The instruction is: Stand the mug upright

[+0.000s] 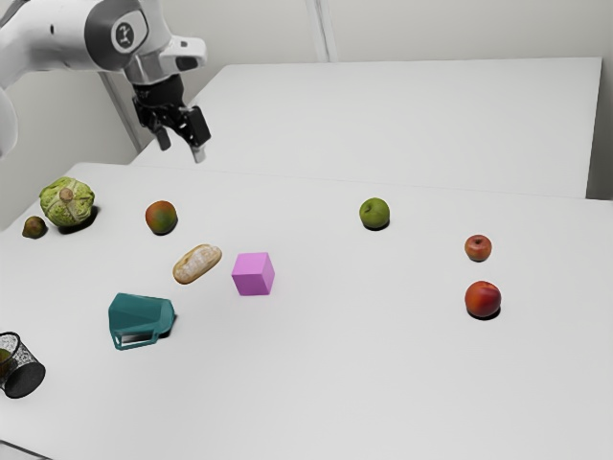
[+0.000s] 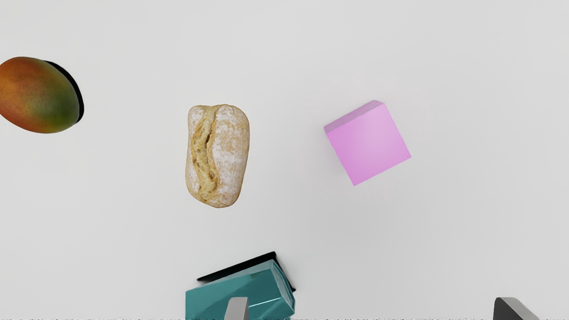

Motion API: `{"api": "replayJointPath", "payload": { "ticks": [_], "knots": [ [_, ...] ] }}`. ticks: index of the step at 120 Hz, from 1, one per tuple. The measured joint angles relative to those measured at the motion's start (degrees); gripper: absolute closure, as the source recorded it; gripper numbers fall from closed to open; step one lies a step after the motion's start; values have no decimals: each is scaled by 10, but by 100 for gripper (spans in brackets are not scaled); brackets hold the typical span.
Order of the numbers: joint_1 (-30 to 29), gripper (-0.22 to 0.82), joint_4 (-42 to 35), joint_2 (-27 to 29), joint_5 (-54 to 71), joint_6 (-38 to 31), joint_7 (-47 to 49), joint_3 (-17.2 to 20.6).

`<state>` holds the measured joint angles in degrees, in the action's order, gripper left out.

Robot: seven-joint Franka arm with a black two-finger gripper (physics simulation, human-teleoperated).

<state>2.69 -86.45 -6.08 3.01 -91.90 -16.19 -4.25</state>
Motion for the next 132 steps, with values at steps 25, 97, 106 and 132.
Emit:
{"api": "replayJointPath", "payload": {
  "ticks": [25,97,106,132],
  "knots": [
    [1,0,-41,-1,-46,-19,2,-42],
    [-11,0,-213,-26,-309,22,-75,-264],
    [-30,0,-219,-29,-315,21,-93,-268],
    [-100,0,-221,-91,-347,19,-153,-269]
  ]
}}
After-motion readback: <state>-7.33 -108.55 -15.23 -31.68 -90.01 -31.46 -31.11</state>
